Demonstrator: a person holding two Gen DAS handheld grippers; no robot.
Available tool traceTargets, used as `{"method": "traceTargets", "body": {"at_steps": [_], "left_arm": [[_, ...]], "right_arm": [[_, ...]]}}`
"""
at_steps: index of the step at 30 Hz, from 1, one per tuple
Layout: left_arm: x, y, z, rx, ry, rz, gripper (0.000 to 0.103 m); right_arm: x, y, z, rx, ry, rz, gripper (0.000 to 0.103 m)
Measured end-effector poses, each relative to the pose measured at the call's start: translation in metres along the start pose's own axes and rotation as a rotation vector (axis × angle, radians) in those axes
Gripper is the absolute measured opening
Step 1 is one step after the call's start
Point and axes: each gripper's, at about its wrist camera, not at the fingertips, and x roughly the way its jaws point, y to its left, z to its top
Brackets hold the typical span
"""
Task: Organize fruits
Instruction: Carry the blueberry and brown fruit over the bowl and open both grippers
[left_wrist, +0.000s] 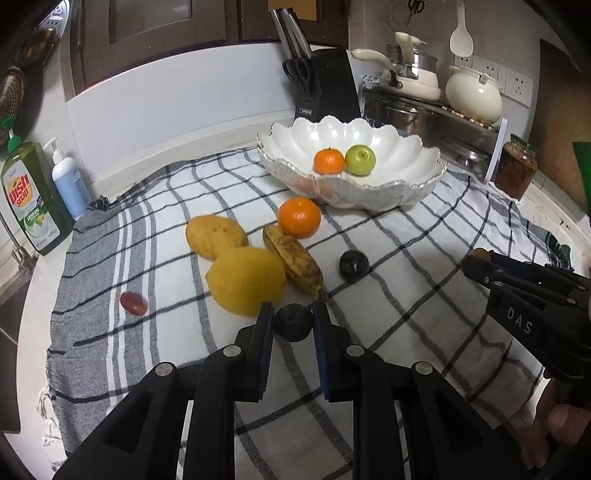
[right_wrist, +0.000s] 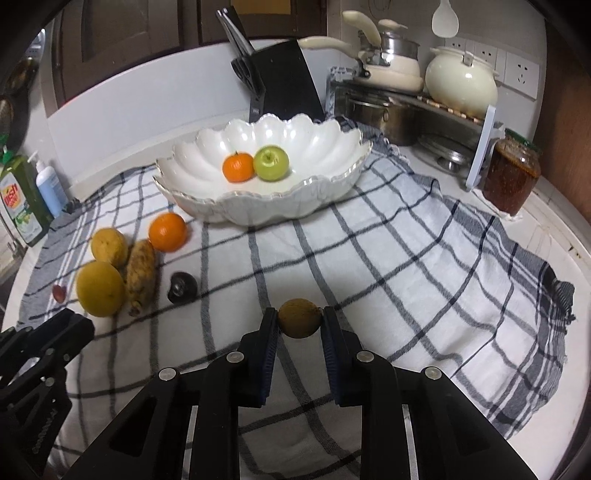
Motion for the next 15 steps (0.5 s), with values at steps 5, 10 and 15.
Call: {"method": "traceTargets", "body": {"at_steps": [5, 10, 15], "left_arm": [[-0.007, 0.001, 0.021, 0.0, -0.023, -0.011, 0.022], [-0.013, -0.001, 0.049, 0.019, -0.061, -0.009, 0.022], [-0.015, 0.0, 0.079, 0.024, -0.088, -0.007, 0.022]], "right_arm": [[-0.009, 0.002, 0.017, -0.006, -0.031, 0.023, 0.025], [-0.018, 0.002, 0.038, -0.004, -0.067, 0.04, 0.025], [-0.022, -0.001, 0.062, -0.008, -0.101, 0.033, 0.025]]}}
